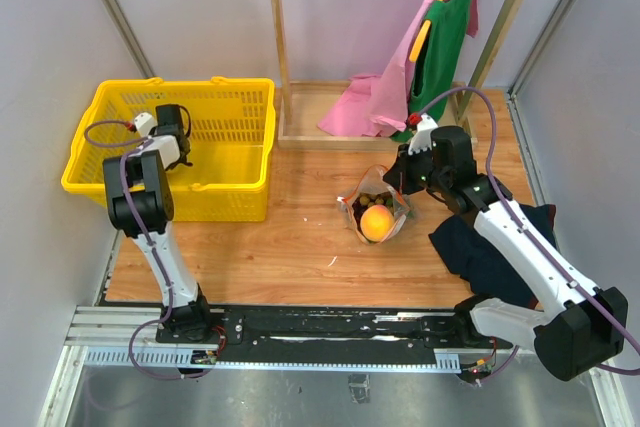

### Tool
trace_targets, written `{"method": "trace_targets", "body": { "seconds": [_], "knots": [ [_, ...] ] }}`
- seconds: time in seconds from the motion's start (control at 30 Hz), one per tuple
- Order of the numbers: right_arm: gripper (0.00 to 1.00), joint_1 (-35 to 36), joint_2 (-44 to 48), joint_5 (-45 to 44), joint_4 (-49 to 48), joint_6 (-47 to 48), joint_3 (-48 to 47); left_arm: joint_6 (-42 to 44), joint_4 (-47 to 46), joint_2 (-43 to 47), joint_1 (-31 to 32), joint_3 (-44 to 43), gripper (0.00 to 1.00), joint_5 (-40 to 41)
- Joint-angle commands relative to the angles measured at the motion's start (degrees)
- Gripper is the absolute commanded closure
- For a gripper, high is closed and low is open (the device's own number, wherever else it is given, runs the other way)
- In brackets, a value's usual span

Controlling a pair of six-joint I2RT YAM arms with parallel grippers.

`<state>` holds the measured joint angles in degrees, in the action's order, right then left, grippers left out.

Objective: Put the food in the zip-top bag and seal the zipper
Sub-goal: Pick up the fake fruit from the bin, then place the fake fruit in the zipper food storage bag.

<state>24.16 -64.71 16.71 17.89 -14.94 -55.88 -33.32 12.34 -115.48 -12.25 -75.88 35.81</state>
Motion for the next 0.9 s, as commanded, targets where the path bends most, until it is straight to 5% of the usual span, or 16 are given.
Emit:
{"method": "trace_targets", "body": {
  "seconds": [0.0,0.57,0.87],
  "knots": [
    [0.99,0.4,1.0,0.9,-0.3,0.4,-1.5,1.0,0.7,6.2,-0.1,2.1,0.62,-5.8],
    [0.99,0.4,4.9,2.1,-2.4,-0.7,0.7,8.6,11.4,25.3,2.6,4.6,0.66,-28.4],
    [0.99,0.4,5.3,2.6,-2.7,-0.6,1.3,15.8,14.6,35.6,9.3,3.1,0.7,-36.1]
  ]
}}
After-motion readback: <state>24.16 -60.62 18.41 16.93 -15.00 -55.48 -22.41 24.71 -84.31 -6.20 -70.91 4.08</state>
